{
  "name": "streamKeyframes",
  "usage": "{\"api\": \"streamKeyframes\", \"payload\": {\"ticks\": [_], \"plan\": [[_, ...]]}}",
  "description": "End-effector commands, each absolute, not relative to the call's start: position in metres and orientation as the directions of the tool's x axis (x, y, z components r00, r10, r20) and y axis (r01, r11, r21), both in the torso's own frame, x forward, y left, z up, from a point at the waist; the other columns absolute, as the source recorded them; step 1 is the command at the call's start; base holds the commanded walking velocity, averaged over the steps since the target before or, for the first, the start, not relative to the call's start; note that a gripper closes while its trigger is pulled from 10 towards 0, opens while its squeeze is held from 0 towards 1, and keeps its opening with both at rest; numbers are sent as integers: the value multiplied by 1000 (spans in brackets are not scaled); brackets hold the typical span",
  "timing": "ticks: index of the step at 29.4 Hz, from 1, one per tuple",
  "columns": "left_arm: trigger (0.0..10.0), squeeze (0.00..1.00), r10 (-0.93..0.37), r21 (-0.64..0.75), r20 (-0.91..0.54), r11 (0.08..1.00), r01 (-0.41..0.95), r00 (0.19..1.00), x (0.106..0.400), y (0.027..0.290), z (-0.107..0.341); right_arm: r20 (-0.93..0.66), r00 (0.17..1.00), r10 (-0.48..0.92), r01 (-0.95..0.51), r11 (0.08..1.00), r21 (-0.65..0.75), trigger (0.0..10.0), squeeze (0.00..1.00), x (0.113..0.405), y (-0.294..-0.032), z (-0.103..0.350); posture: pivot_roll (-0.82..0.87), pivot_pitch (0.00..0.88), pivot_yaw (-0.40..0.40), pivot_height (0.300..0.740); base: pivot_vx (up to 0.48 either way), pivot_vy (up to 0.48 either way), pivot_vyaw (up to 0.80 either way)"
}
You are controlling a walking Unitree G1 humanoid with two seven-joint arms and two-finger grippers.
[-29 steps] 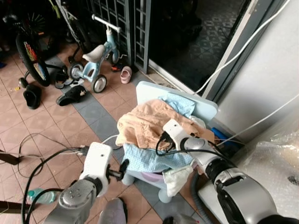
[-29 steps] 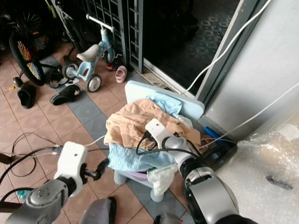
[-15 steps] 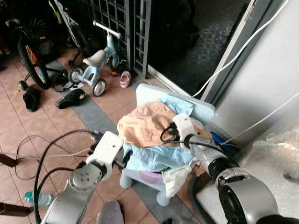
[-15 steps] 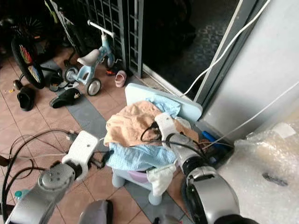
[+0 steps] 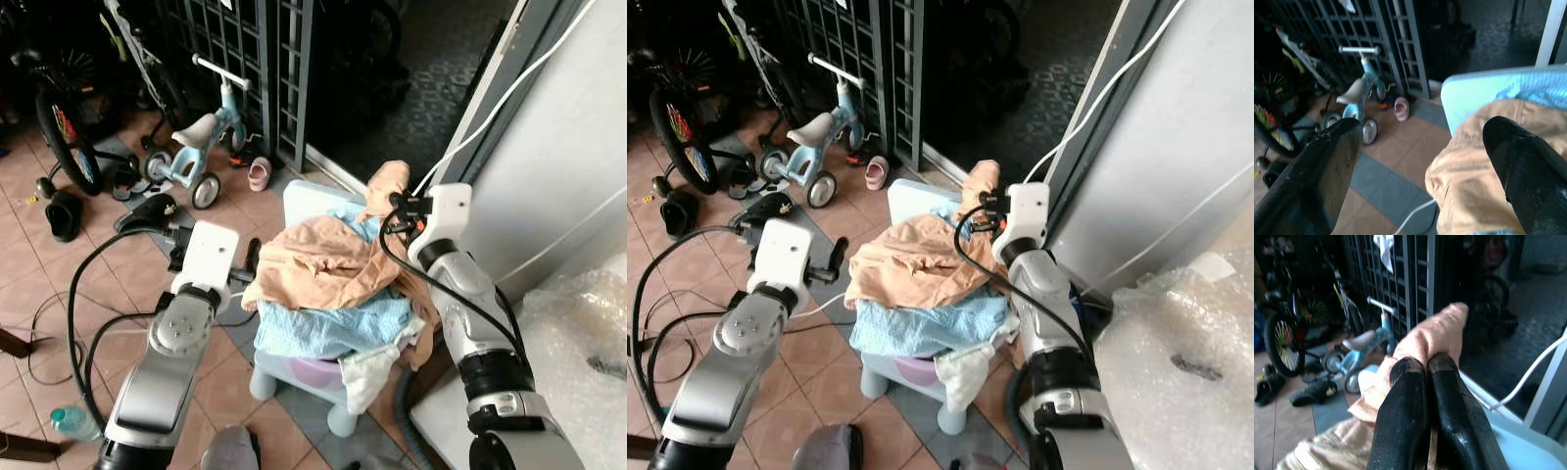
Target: Clothes washing
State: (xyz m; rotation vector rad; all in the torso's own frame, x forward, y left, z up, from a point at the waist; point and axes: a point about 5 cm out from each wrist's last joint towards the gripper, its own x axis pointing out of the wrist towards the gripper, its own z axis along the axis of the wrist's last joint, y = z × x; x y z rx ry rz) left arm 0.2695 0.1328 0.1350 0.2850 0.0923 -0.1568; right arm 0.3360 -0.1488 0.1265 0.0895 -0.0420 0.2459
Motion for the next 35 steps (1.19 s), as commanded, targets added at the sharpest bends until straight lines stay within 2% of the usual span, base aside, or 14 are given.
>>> {"api": "streamKeyframes", "payload": {"ticks": [1,8,10,13,15,16,18,19,20,21,26,32,33,35], "plan": [[10000,0,-161,292,-74,940,176,984,276,130,142,124,956,265,-276,958,83,0,0,333,-140,144,20,0,-31,740,0,0,0],[10000,0,-113,308,-51,943,124,992,284,134,141,44,874,485,-487,870,78,0,0,305,-113,126,22,0,-28,740,0,0,0],[10000,0,-89,289,-91,951,112,992,280,137,131,-92,830,550,-556,829,-59,0,0,286,-118,105,14,0,-21,740,0,0,0],[10000,0,-62,308,-131,946,100,989,269,140,122,-236,768,596,-625,777,-73,0,0,253,-153,85,-12,0,-5,740,0,0,0],[10000,0,-47,313,-158,945,95,986,266,147,116,-280,791,545,-584,809,-74,0,0,247,-174,82,-35,0,-1,740,0,0,0],[10000,0,-31,310,-221,945,101,975,258,160,98,-327,813,482,-534,841,-89,0,0,243,-197,81,-55,0,12,740,0,0,0],[10000,0,-18,294,-282,950,104,959,250,169,82,-369,822,435,-490,869,-68,0,0,241,-211,79,-58,0,23,740,0,0,0],[10000,0,-22,279,-302,954,111,953,247,170,79,-391,821,417,-478,875,-70,0,1000,242,-213,77,-58,0,29,740,0,0,0],[10000,0,-32,276,-316,953,124,948,245,171,77,-414,820,395,-468,880,-87,196,1000,242,-214,74,-60,0,29,740,0,0,0],[10000,0,-53,281,-320,948,148,946,244,171,77,-440,814,380,-463,881,-96,10000,1000,243,-212,71,-60,0,26,740,0,0,0],[10000,0,-107,333,-332,916,223,937,235,171,70,-470,785,404,-484,873,-58,10000,1000,243,-192,65,-34,0,11,740,0,0,0],[10000,0,-100,334,-329,918,215,939,225,172,69,-404,727,556,-612,791,-12,10000,1000,257,-148,76,3,0,-15,740,0,0,0],[10000,0,-134,344,-310,907,242,941,224,169,75,-421,603,677,-737,676,31,10000,1000,256,-130,79,11,0,-15,740,0,0,0],[10000,0,-140,343,-308,906,247,941,223,169,76,-458,561,690,-764,644,36,10000,1000,254,-127,76,9,0,-13,740,0,0,0]]}}
